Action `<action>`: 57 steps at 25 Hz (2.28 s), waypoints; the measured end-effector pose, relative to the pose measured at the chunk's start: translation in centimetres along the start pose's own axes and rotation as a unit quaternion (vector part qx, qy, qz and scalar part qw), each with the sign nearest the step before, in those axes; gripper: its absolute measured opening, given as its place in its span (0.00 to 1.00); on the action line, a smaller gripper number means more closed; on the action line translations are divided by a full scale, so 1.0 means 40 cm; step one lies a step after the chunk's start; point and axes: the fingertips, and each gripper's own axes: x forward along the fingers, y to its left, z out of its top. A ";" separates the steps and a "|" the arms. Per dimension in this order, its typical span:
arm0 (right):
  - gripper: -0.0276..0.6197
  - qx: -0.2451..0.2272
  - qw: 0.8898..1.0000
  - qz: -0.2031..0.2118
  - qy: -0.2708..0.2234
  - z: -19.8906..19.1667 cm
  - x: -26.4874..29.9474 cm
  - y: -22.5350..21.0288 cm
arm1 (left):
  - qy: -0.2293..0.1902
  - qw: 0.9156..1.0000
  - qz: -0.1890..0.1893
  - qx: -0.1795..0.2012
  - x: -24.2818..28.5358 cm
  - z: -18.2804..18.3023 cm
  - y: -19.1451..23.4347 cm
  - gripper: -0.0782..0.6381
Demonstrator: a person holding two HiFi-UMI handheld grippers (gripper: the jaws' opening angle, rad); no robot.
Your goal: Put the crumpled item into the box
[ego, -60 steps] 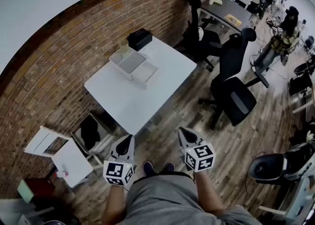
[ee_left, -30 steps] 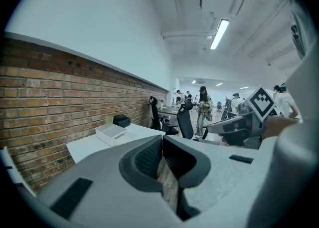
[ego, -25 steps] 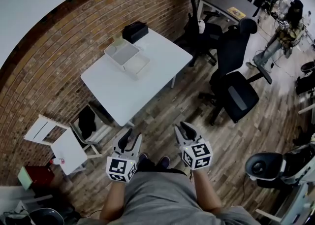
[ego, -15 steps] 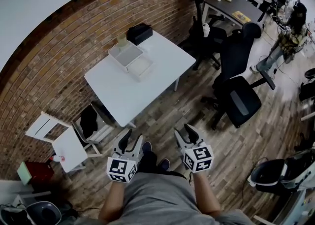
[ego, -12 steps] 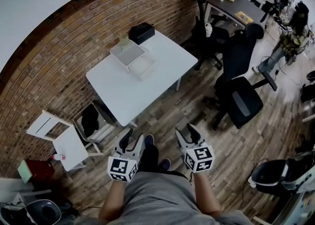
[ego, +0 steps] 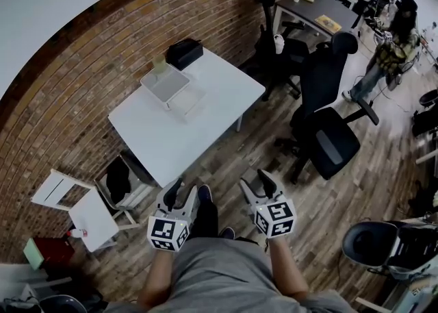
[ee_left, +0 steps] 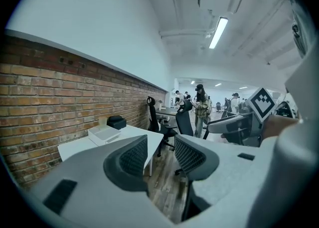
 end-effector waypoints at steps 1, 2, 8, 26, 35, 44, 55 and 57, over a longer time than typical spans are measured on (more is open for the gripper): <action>0.43 -0.002 1.000 0.000 0.000 0.007 0.012 -0.008 | 0.000 1.000 -0.001 -0.002 0.017 0.005 0.008 0.33; 0.43 -0.003 1.000 0.000 0.001 0.012 0.025 -0.015 | -0.001 1.000 -0.001 -0.003 0.034 0.009 0.016 0.33; 0.43 -0.004 1.000 0.006 0.011 0.040 0.119 -0.053 | 0.008 1.000 -0.005 -0.008 0.134 0.018 0.074 0.33; 0.39 -0.024 0.999 0.004 0.031 0.213 0.460 -0.105 | 0.008 0.999 0.003 -0.038 0.374 0.116 0.378 0.33; 0.38 -0.038 0.999 -0.021 0.029 0.292 0.579 -0.116 | -0.008 0.998 -0.029 -0.050 0.473 0.159 0.498 0.33; 0.37 -0.037 0.998 -0.017 0.039 0.311 0.674 -0.132 | 0.005 0.998 -0.034 -0.055 0.532 0.168 0.551 0.33; 0.36 -0.086 0.994 0.039 0.060 0.349 0.897 -0.192 | 0.010 0.996 0.028 -0.082 0.629 0.156 0.644 0.33; 0.36 -0.091 0.993 0.049 0.063 0.353 0.942 -0.205 | 0.018 0.996 0.034 -0.083 0.651 0.152 0.659 0.33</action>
